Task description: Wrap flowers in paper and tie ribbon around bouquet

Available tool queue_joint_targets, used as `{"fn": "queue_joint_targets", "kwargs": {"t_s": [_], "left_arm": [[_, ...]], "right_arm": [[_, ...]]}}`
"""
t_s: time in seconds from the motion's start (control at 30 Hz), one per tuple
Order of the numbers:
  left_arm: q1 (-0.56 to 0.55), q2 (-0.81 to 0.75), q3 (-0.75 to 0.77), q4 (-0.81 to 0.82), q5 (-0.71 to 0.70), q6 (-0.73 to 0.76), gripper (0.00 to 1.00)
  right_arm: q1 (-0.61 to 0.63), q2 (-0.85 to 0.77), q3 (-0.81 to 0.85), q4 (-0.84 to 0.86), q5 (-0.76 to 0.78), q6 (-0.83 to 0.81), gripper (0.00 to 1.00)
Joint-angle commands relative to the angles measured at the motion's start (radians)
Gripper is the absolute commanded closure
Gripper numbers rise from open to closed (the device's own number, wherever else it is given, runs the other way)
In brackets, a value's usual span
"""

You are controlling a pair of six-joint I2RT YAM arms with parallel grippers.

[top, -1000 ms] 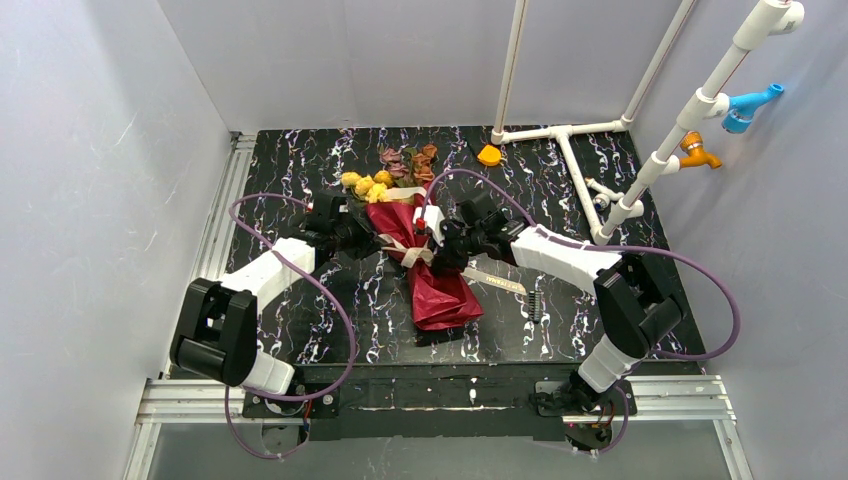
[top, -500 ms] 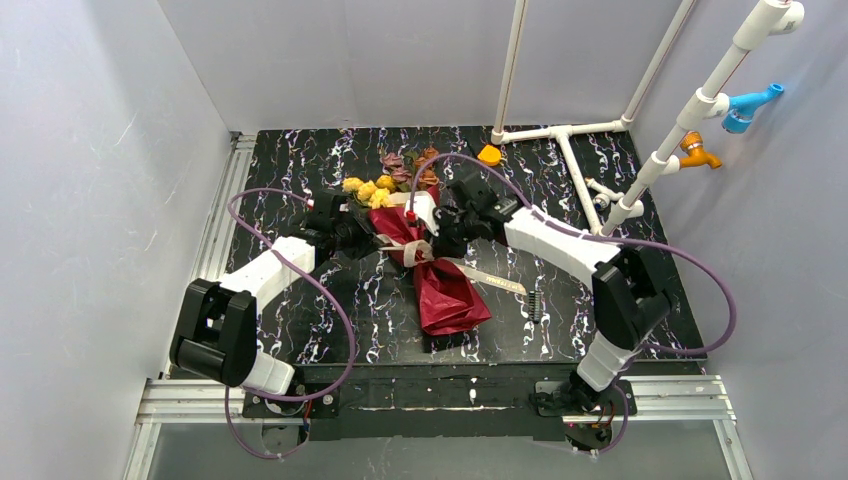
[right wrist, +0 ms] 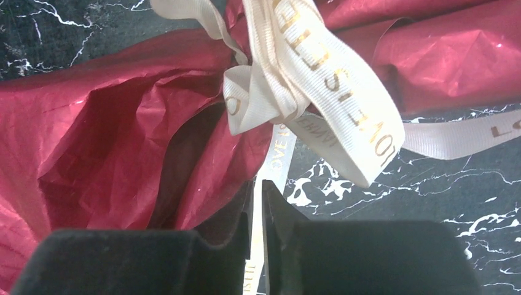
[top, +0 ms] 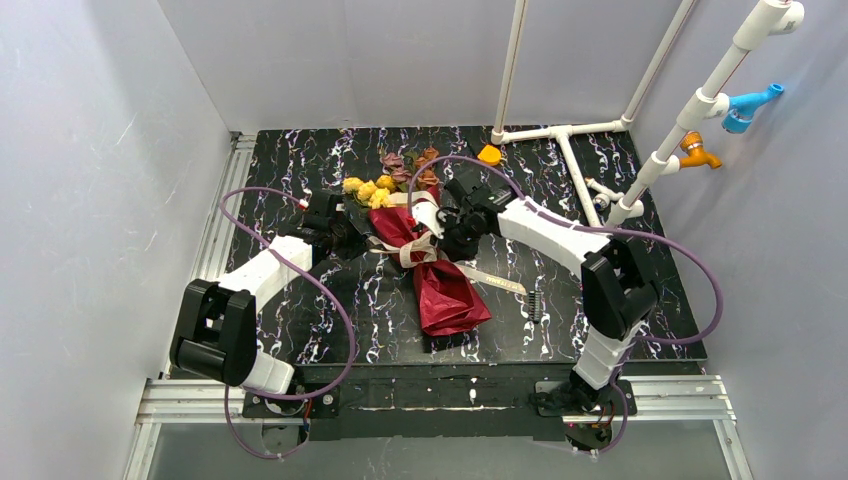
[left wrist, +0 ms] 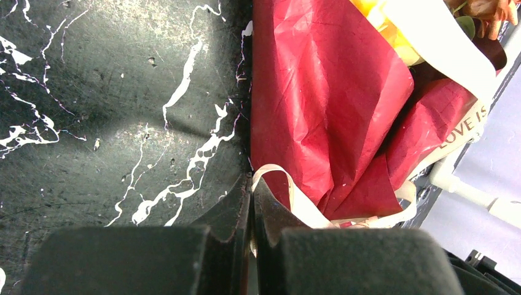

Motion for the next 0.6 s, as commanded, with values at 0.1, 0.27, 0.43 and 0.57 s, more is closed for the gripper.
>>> {"fn": "queue_joint_targets", "kwargs": {"t_s": [0.1,0.27,0.43,0.57], "left_arm": [[0.0,-0.018,0.034,-0.019,-0.018,0.018,1.0],[0.001,-0.028,0.021,-0.019,-0.019,0.017,1.0],[0.0,-0.03,0.015,-0.017,-0.014,0.017,1.0],[-0.001,-0.028,0.021,-0.021,-0.009,0.016,1.0]], "right_arm": [[-0.001,-0.12,-0.053,0.056,-0.036,0.042,0.63],[-0.001,-0.182,-0.146,0.268,-0.01,0.286,0.47],[-0.002,-0.166,-0.151,0.385,0.077,0.659,0.51],[-0.001,-0.155,-0.152,0.398,0.093,0.868,0.61]]}}
